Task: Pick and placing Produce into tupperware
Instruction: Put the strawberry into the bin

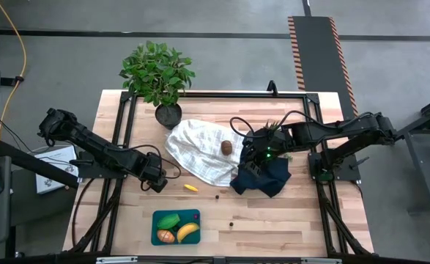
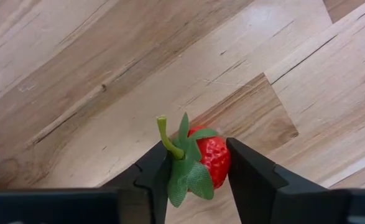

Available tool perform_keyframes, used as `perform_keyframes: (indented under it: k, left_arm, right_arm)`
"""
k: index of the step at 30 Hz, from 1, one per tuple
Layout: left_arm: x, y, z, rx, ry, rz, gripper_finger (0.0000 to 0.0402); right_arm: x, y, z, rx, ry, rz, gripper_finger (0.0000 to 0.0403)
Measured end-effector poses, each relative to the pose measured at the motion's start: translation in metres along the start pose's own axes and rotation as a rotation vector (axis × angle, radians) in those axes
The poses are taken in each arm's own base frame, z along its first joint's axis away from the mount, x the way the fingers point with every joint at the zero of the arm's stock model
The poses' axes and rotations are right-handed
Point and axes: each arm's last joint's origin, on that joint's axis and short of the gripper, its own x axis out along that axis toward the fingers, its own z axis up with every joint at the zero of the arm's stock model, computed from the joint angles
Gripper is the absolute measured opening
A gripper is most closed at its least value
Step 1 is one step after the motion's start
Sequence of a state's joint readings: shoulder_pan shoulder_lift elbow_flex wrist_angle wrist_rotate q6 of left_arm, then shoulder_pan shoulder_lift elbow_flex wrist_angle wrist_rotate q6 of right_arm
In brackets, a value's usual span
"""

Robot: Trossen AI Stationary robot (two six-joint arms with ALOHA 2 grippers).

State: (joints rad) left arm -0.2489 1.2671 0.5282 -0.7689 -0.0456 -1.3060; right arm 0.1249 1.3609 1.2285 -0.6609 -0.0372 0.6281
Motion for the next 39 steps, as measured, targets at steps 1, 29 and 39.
perform_keyframes:
  k: [1, 29, 39]
  left_arm:
    - [0.0, 0.0, 0.0, 0.0, 0.0, 0.0, 0.0124]
    - [-0.09, -0.042, 0.015, 0.355, -0.019, -0.104, 0.0129]
    - [-0.14, -0.058, 0.021, 0.475, -0.086, -0.226, 0.0129]
  right_arm:
    - [0.0, 0.0, 0.0, 0.0, 0.0, 0.0, 0.0179]
    - [0.0, 0.0, 0.0, 0.0, -0.005, -0.007, 0.0179]
    - [0.0, 0.0, 0.0, 0.0, -0.005, -0.006, 0.0179]
